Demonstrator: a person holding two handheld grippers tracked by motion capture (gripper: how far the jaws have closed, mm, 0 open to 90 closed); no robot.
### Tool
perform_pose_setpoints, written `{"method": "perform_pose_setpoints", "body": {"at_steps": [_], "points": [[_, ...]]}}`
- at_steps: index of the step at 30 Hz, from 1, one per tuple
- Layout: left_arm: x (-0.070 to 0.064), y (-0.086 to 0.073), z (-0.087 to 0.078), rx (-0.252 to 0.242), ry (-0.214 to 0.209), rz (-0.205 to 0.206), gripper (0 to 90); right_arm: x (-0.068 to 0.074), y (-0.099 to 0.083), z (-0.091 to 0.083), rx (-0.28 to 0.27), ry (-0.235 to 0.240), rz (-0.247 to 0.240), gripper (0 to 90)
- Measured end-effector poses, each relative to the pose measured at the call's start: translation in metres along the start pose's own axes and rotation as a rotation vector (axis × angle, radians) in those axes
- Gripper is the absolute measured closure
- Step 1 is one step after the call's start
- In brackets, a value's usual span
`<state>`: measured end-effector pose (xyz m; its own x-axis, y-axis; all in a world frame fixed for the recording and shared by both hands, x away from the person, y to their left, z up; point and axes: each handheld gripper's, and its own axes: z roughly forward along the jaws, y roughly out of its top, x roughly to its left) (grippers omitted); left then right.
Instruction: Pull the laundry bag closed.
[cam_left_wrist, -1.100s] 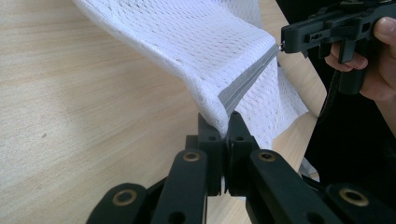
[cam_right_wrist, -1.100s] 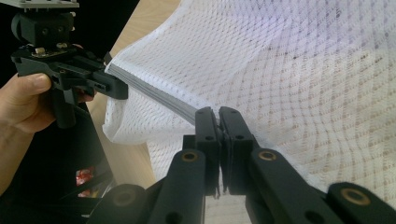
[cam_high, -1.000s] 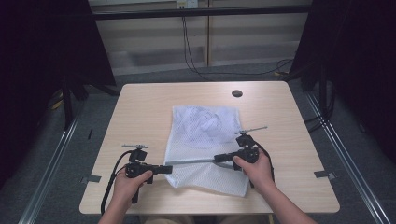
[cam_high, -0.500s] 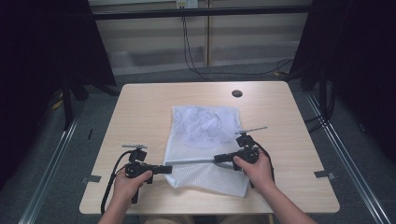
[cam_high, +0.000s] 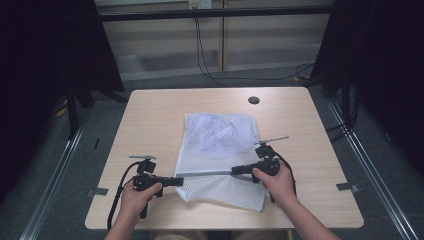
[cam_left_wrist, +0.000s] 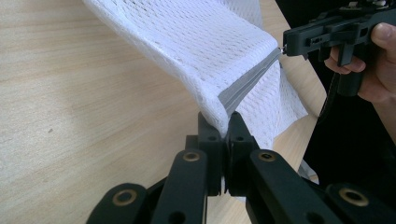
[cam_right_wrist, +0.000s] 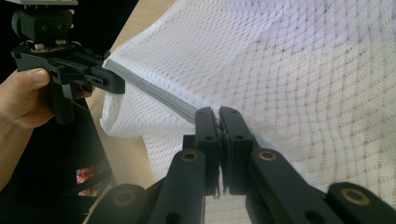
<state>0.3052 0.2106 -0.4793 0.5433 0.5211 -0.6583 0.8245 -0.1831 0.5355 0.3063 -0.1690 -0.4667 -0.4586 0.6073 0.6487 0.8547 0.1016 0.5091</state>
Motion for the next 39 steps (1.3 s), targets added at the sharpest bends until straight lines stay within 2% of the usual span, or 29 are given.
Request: {"method": "perform_pose_setpoints", "body": {"at_steps": [3,5,7,9,11,12,27,29,35,39], "points": [[0.000,0.000,0.000,0.001,0.000,0.004,87.9,0.000,-0.001,-0.001,0.000,0.001,-0.003,87.0],[-0.001,0.000,-0.001,-0.006,-0.001,-0.020,87.9,0.000,-0.001,-0.001,0.000,-0.005,-0.005,87.0],[0.001,0.000,-0.002,-0.008,0.004,-0.003,87.9,-0.002,-0.001,-0.003,-0.004,-0.010,-0.005,87.0],[0.000,0.000,-0.002,-0.008,0.001,-0.007,87.8,-0.004,-0.002,-0.005,-0.011,0.004,0.012,87.0],[-0.001,0.000,-0.001,-0.007,-0.005,-0.020,87.9,-0.004,-0.003,-0.005,-0.009,-0.003,0.008,87.0],[0.000,0.000,-0.001,-0.006,0.001,-0.008,87.8,-0.004,-0.003,-0.005,-0.009,-0.003,0.008,87.0],[0.000,0.000,-0.003,0.000,0.007,0.003,87.9,-0.005,-0.005,-0.010,-0.010,0.000,0.002,87.0],[0.000,-0.001,-0.003,-0.010,-0.001,-0.017,87.9,-0.006,-0.004,-0.012,-0.010,-0.012,-0.001,87.0],[0.002,-0.001,-0.005,-0.012,0.011,-0.006,87.9,-0.010,-0.005,-0.017,-0.012,-0.020,0.004,87.0],[0.001,-0.001,-0.004,-0.013,0.007,-0.014,87.9,-0.011,-0.006,-0.020,-0.017,-0.015,0.008,87.0]]}}
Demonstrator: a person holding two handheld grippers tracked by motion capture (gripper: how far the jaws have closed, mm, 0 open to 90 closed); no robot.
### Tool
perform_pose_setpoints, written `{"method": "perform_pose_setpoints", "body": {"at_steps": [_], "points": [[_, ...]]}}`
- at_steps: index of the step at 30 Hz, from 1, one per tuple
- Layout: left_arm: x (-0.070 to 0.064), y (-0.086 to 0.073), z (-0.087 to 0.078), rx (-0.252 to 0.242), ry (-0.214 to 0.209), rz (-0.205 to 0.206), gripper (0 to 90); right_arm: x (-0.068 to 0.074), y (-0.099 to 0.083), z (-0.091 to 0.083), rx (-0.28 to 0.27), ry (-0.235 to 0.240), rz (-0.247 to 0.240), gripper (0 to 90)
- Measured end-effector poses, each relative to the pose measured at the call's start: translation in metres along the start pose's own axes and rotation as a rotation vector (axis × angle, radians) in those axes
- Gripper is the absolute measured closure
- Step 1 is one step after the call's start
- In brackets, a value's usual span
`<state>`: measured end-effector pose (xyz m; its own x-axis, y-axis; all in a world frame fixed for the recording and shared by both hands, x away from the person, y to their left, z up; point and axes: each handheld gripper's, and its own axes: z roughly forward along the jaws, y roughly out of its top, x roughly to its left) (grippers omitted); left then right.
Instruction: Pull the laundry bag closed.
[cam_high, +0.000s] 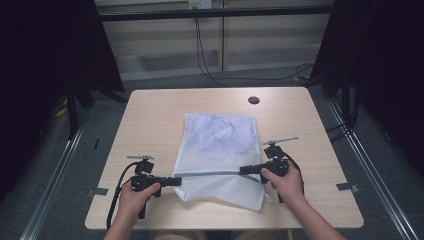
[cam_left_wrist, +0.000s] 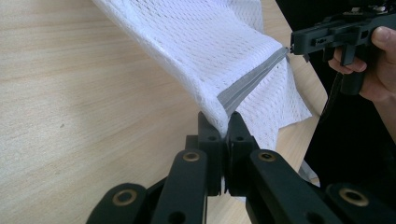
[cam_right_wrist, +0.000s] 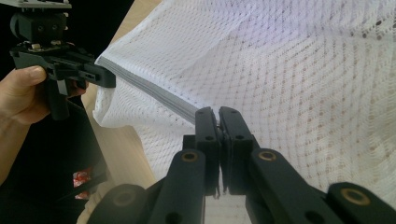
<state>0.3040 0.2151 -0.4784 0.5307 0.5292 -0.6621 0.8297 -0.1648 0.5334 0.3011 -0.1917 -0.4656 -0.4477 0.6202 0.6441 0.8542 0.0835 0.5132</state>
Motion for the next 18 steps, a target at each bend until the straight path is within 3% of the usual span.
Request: {"method": "perform_pose_setpoints", "body": {"at_steps": [18], "points": [[-0.0001,0.0014,0.0028,0.009,-0.013,-0.010,87.9,-0.0024,-0.0014,-0.0038,-0.008,0.001,-0.007,87.0]]}}
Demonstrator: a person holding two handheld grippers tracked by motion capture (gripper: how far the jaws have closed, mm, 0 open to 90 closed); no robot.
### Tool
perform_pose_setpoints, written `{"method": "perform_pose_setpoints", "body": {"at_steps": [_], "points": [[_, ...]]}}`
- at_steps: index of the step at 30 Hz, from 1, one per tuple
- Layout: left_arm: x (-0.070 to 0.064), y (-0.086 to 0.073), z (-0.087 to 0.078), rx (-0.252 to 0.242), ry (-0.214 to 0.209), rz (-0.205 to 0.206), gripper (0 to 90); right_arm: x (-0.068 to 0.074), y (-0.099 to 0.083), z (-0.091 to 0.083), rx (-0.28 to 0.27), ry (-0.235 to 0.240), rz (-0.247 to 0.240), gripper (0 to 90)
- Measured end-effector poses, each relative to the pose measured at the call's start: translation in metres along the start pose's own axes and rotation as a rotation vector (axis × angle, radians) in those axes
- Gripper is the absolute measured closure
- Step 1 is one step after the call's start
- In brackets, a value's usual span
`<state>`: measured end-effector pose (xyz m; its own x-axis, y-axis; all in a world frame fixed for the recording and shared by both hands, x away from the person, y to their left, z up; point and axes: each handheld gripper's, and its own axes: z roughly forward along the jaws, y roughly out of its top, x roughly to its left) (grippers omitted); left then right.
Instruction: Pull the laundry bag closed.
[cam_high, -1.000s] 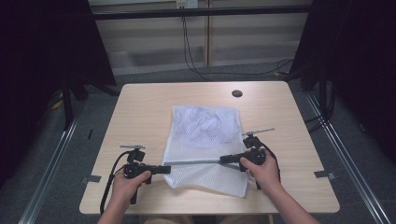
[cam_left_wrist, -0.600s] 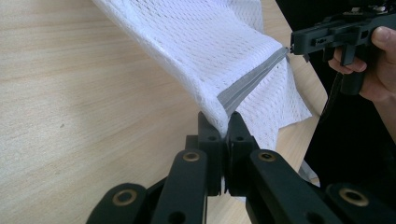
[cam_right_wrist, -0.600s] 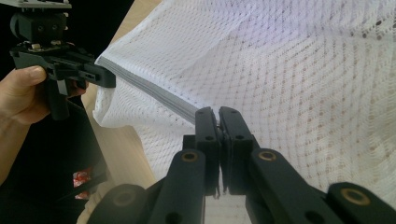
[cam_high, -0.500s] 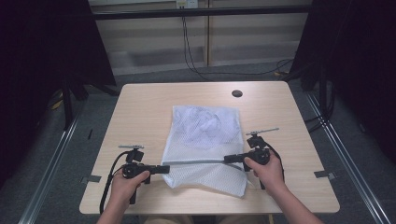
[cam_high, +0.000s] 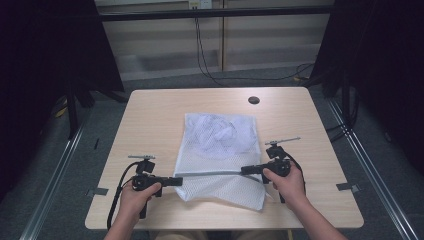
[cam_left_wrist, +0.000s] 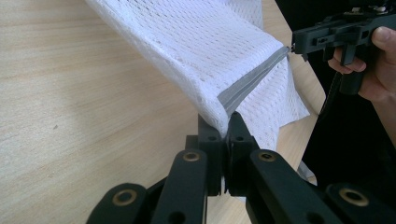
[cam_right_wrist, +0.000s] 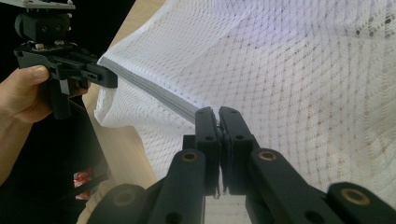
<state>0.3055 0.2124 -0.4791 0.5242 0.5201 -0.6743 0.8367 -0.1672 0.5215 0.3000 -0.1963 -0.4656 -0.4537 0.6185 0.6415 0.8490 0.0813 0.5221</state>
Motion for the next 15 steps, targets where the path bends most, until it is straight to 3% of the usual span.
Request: {"method": "perform_pose_setpoints", "body": {"at_steps": [12,15], "points": [[0.0014,0.0007,0.0007,0.005,0.007,0.011,87.9,-0.0046,-0.0022,-0.0072,-0.001,-0.016,0.005,87.0],[0.0000,0.0003,0.0007,0.001,0.000,-0.005,87.9,-0.0045,-0.0022,-0.0074,0.000,-0.013,0.009,87.0]]}}
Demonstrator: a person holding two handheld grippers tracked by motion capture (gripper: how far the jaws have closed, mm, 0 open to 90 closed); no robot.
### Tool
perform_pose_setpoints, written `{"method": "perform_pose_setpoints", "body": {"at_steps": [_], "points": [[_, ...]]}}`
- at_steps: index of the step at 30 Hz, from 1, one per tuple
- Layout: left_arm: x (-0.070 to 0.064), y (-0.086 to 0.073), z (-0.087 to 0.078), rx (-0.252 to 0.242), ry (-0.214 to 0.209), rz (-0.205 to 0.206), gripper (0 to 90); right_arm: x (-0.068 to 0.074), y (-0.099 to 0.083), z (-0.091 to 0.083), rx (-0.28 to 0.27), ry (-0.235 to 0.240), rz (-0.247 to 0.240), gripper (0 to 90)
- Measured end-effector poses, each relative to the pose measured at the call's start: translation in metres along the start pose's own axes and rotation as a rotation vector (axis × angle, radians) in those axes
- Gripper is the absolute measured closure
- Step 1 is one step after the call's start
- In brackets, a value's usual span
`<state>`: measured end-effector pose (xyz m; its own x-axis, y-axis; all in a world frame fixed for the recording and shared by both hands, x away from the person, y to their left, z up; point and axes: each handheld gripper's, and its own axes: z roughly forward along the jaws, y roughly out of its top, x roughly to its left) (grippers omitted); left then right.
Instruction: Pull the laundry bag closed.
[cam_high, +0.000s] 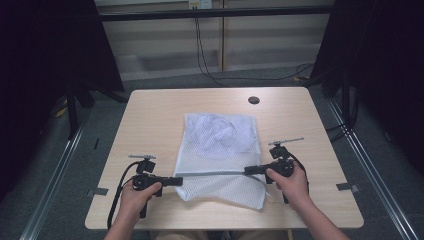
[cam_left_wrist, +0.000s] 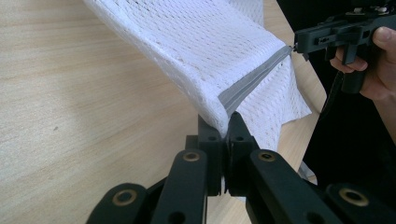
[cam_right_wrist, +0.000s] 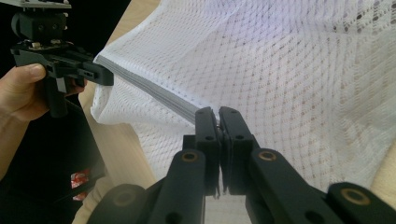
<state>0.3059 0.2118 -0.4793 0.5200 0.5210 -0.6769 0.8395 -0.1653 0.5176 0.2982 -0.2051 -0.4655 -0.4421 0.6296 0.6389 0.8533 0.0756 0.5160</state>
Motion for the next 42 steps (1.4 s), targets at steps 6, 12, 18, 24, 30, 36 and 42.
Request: {"method": "perform_pose_setpoints", "body": {"at_steps": [6,12,18,24,30,36,42], "points": [[0.001,0.000,0.000,0.006,0.005,0.009,87.9,0.000,0.001,-0.001,-0.005,0.001,-0.006,87.0],[0.002,-0.001,-0.001,0.004,0.009,0.011,87.9,-0.001,0.001,-0.001,-0.002,0.004,-0.008,87.0],[0.001,-0.002,-0.002,0.001,0.005,0.009,87.9,-0.003,0.001,-0.003,0.001,0.001,-0.007,87.0],[0.001,-0.003,-0.002,0.002,0.001,0.010,87.8,-0.004,0.000,-0.003,0.000,0.008,-0.006,87.0],[0.001,-0.003,-0.002,-0.003,-0.006,0.008,87.9,-0.004,-0.001,-0.005,-0.001,0.004,-0.005,87.0],[0.001,-0.004,-0.002,0.004,-0.004,0.012,87.9,-0.006,-0.004,-0.009,-0.005,0.002,-0.001,87.0],[0.000,-0.003,-0.003,-0.004,-0.002,0.002,87.9,-0.005,-0.005,-0.012,-0.008,-0.004,0.000,87.0]]}}
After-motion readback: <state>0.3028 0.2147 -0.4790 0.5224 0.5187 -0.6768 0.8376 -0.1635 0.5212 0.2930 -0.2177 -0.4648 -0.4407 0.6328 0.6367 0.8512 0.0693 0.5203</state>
